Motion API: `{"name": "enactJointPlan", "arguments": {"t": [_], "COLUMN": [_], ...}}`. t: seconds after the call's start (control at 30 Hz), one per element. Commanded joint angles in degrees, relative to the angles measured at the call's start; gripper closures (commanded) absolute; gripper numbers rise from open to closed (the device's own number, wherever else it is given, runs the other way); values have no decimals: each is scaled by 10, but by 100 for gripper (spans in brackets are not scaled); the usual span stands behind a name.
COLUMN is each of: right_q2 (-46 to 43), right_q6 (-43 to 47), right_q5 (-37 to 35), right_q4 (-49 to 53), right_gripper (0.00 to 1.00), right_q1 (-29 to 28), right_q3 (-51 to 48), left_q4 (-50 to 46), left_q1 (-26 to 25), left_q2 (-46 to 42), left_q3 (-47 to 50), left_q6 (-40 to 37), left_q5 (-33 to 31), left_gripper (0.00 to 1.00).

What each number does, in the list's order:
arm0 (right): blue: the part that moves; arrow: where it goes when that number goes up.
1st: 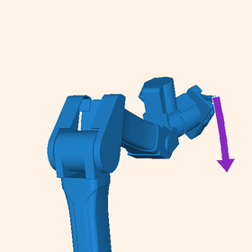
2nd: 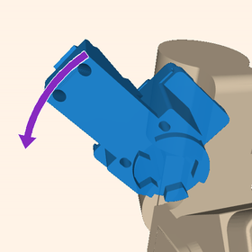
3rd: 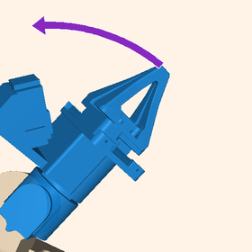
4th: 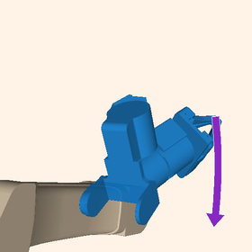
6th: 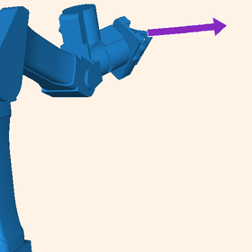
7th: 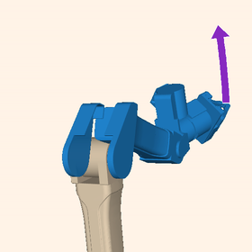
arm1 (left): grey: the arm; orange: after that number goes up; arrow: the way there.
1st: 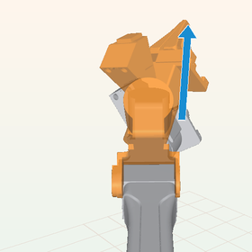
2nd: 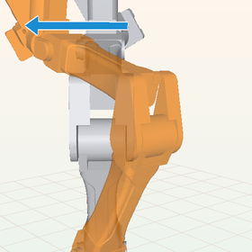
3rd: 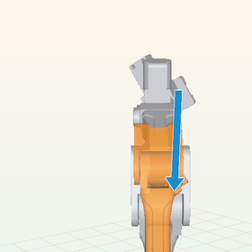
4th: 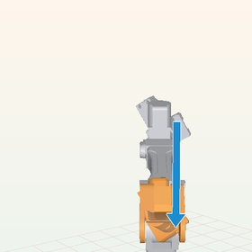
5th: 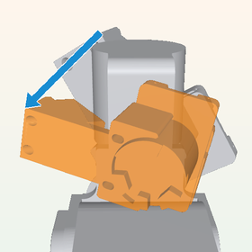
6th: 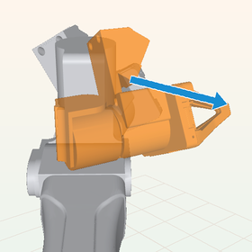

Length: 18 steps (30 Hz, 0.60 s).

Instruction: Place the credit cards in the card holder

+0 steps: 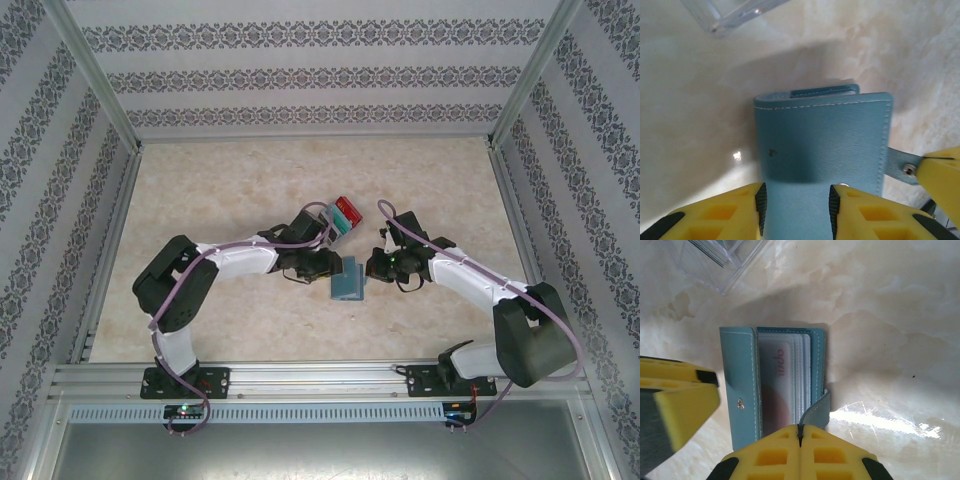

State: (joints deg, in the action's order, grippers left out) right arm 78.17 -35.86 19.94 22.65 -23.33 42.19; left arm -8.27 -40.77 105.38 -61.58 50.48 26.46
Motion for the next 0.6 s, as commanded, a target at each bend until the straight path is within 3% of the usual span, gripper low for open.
{"name": "enactJointPlan", "arguments": {"t": [0.0, 0.4, 0.57], "right_q2": [9, 41, -6], "right_q6": [-5, -17, -19], "right_q5": [24, 42, 2], "right_q4": [-10, -27, -20], "right_gripper": [98, 98, 99], "right_q1": [7, -10, 6], "right_q3": [7, 19, 0], "left_q4": [-13, -51, -59], "left_q1": [-13, -28, -32], "left_q2": [16, 59, 64], "left_q3": [-22, -51, -56], "left_q6": [-11, -20, -25], "left_q5": [7, -20, -25], "left_gripper": [63, 69, 71]}}
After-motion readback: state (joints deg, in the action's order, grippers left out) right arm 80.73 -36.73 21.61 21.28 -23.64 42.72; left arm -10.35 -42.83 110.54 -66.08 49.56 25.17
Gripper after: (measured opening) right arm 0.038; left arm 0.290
